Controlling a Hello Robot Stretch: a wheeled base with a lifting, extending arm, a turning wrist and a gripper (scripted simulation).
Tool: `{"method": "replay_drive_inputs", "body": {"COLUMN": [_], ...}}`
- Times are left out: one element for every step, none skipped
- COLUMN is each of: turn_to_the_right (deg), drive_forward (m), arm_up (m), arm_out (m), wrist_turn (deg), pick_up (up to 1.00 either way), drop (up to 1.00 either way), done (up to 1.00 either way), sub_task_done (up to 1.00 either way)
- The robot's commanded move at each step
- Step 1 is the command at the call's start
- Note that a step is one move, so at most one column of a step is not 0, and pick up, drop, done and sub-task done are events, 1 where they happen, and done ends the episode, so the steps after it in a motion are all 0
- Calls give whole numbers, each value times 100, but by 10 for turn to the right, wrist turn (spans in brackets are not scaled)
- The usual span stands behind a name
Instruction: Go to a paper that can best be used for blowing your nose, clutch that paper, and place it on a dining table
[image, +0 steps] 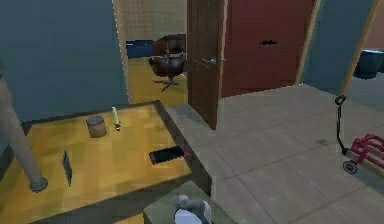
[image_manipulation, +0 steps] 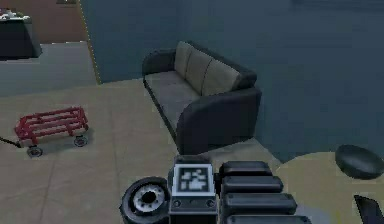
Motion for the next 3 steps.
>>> {"method": "replay_drive_inputs", "body": {"turn_to_the_right": [60, -450, -450], "drive_forward": [0, 0, 0], "arm_up": [0, 0, 0], "arm_out": [0, 0, 0], "wrist_turn": [0, 0, 0], "pick_up": [0, 0, 0], "drop": [0, 0, 0], "done": [0, 0, 0], "sub_task_done": [0, 0, 0]}}
